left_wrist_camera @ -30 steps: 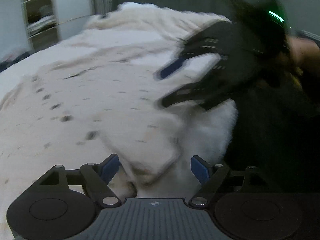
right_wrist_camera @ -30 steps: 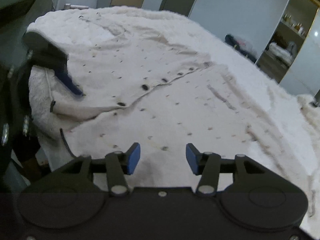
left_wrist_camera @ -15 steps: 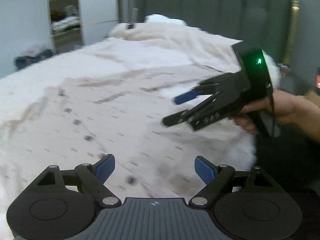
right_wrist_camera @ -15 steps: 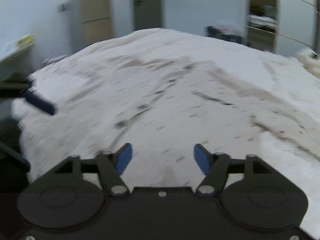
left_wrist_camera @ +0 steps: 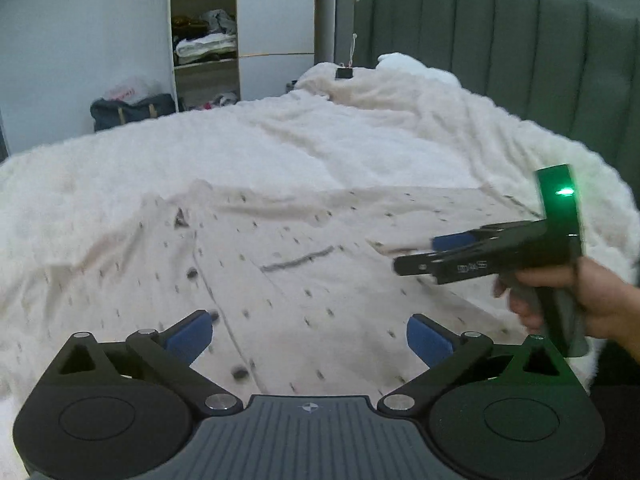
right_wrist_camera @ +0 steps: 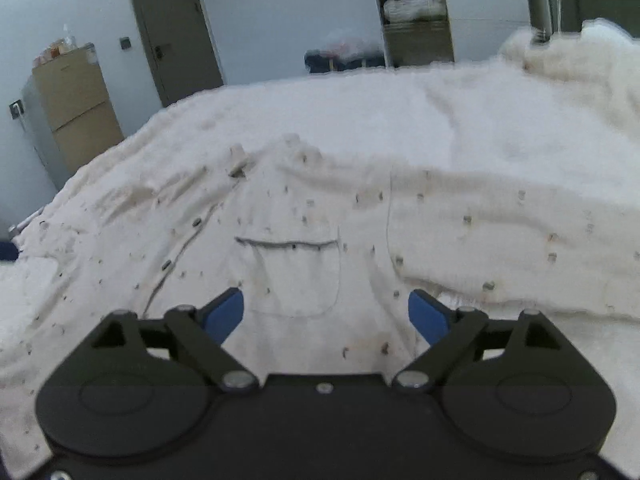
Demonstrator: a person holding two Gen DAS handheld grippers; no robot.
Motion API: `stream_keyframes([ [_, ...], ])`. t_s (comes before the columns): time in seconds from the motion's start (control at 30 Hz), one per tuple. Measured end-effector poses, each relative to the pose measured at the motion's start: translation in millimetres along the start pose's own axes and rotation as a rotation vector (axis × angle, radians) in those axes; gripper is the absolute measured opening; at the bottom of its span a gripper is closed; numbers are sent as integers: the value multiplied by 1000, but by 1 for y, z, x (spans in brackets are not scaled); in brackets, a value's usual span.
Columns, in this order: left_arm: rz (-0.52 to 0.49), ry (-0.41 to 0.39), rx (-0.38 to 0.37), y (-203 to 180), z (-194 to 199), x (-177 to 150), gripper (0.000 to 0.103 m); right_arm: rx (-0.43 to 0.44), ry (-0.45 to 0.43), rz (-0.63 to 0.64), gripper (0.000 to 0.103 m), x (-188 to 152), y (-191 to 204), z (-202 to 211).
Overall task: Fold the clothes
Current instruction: 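Open both grippers and lift them away from the shirt, then move the right gripper toward the shirt hem corner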
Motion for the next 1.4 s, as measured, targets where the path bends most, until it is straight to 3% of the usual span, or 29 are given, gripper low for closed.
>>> stream_keyframes([
  [0.13, 7, -14, 65, -3, -21, 17, 103, 8, -32, -15, 102, 12, -10, 3],
  [0.3, 12, -6, 114, -16, -37, 28, 103, 9, -14, -44, 102, 18, -16, 1],
  [0.9, -74, 2, 128, -23, -32, 35, 103, 29, -22, -13, 103, 19, 4, 8],
  [1.13, -15, 62, 137, 24, -71, 50, 103, 0, 7, -34, 103, 15, -1, 3],
  [1.4, 72, 191, 233, 112, -186, 74, 102, 7, 21, -21, 103, 13, 6, -4],
])
Point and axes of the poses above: each gripper's, at about its wrist camera, not at the fingertips, and z roughly against the way its jaws point, y to its left, x to its top, the point moved 3 cm from there along -z, roughly the way its jaws point, and after that the axes turned 11 degrees about -z, right-handed, at the moved point
